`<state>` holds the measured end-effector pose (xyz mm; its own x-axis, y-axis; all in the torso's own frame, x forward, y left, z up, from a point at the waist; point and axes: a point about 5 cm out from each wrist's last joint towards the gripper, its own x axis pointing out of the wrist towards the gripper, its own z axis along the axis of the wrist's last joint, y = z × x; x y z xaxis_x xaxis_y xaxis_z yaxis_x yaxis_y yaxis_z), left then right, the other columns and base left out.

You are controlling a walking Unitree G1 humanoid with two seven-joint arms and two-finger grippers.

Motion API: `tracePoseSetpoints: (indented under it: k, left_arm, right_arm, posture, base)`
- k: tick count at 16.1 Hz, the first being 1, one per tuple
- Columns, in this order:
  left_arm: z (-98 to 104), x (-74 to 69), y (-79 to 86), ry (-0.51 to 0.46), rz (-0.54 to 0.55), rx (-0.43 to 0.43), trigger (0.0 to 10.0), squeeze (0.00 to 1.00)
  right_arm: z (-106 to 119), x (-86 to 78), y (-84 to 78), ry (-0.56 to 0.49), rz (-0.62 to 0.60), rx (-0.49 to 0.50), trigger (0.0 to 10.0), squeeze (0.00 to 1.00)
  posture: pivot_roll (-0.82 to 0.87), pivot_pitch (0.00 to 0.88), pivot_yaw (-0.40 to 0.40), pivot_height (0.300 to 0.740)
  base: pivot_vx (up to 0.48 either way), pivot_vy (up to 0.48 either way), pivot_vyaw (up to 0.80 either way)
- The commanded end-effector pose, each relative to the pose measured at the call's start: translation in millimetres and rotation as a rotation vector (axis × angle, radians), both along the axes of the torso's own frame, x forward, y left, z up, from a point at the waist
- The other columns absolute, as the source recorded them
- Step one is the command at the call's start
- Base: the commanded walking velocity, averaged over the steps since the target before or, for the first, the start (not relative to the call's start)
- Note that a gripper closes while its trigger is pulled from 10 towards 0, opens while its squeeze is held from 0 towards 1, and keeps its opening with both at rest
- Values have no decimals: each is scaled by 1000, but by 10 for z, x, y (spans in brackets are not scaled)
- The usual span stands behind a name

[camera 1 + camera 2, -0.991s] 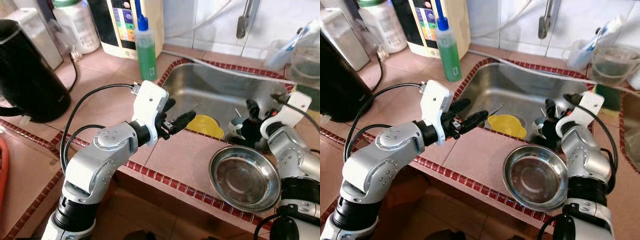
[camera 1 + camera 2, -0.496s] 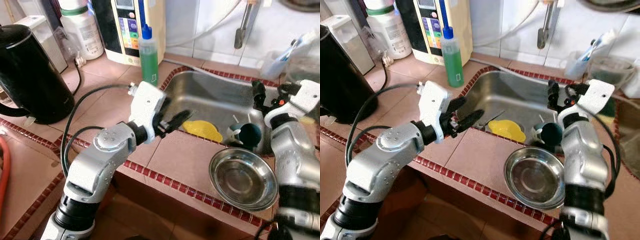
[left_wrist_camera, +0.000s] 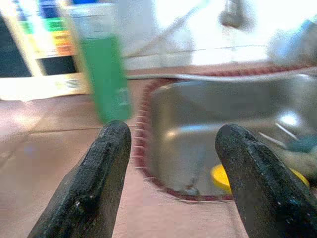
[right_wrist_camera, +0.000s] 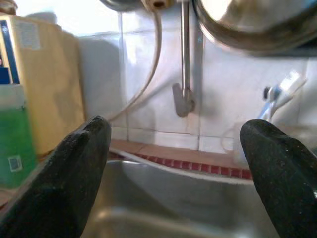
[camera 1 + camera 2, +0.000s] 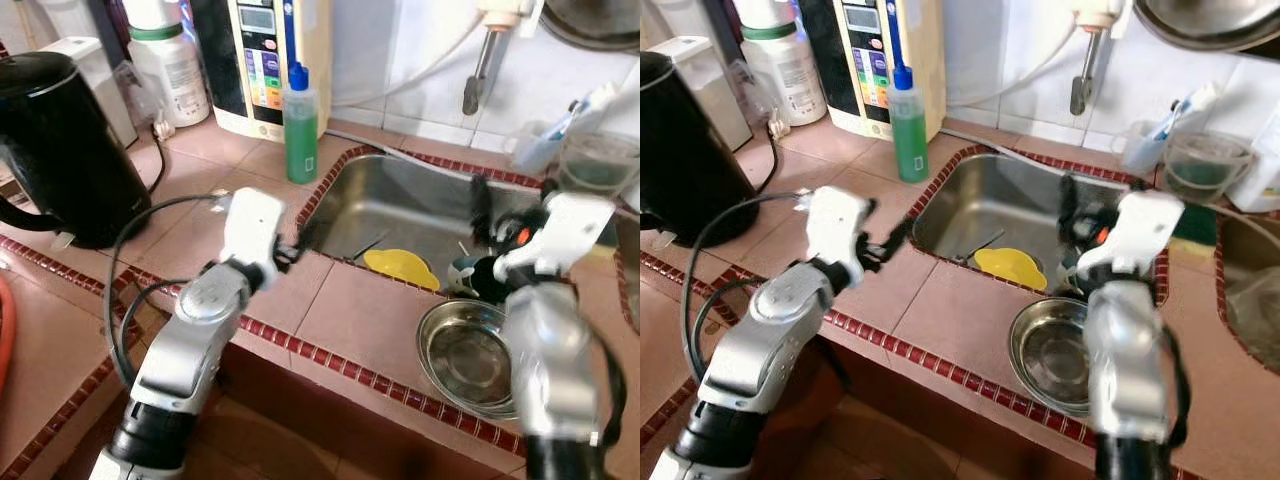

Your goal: Kitchen organization

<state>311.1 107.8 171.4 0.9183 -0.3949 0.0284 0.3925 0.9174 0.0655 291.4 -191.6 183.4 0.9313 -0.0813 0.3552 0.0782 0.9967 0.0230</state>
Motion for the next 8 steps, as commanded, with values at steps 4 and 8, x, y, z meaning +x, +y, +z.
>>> tracePoseSetpoints:
  k: [4,8]
  left_arm:
    - [-119,-69,172,-49,79,-51,10000,0]
    - [-88,-148,209,-130,55,-34,10000,0]
  right_arm:
    - [-79,-200,188,-31,19,-103,10000,0]
    - [-171,-229,343,-4,68,-102,10000,0]
  posture:
    - [-92,0,13,740]
    - [-77,0,-14,740]
  base:
    - [0,0,0]
    - [0,0,0]
